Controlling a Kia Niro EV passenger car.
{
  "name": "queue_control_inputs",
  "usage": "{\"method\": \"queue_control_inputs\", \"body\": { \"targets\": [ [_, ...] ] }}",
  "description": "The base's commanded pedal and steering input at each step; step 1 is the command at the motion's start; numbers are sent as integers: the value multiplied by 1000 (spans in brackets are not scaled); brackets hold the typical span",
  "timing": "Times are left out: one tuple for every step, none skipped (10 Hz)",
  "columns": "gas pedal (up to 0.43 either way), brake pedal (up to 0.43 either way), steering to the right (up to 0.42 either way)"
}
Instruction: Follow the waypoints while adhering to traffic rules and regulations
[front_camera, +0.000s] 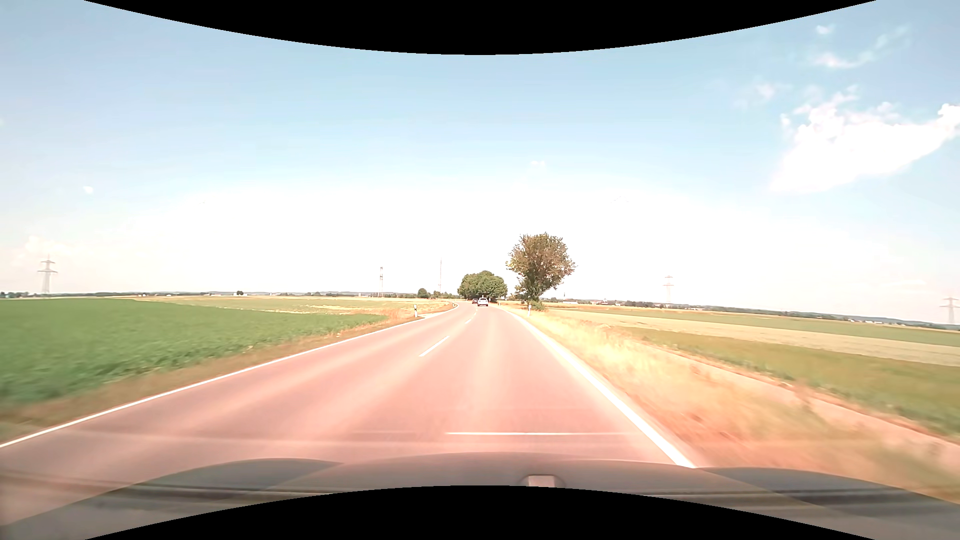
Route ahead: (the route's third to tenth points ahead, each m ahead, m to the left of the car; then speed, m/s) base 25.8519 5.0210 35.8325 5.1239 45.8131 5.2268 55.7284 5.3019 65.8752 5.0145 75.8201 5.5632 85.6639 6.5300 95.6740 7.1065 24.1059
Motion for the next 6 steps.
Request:
{"method": "queue_control_inputs", "body": {
  "targets": [
    [240, 0, -5],
    [240, 0, -5],
    [240, 0, -5],
    [240, 0, -5],
    [240, 0, -5],
    [240, 0, -5]
  ]
}}
